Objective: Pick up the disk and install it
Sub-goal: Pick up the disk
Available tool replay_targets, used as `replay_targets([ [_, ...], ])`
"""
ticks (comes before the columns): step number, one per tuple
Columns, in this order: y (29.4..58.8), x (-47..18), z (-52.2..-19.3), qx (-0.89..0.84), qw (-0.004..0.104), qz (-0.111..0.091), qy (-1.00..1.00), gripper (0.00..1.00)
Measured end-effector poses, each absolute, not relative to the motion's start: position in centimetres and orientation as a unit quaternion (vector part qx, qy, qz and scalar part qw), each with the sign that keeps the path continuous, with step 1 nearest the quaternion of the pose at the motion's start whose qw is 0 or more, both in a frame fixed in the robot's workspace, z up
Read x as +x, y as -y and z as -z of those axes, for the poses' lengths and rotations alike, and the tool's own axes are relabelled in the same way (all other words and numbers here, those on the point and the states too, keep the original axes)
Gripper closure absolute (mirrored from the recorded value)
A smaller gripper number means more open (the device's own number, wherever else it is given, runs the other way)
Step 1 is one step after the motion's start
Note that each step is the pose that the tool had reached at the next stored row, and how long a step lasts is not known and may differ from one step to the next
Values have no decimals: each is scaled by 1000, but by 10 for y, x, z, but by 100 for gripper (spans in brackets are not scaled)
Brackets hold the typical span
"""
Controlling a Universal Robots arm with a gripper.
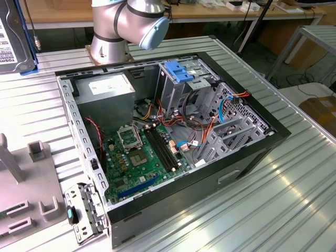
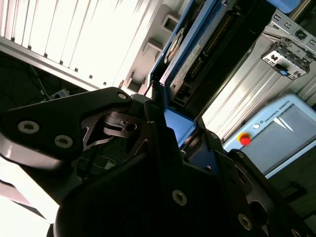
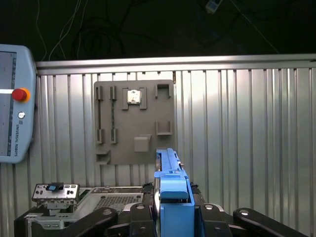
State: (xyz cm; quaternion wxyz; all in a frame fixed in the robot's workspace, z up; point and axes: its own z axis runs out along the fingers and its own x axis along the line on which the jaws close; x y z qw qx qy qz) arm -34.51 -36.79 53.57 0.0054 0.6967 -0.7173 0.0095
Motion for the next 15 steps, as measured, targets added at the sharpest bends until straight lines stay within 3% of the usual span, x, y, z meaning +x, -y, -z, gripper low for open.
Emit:
replay_targets([
  [15, 368, -337, -536, 697, 5, -10, 717, 63],
])
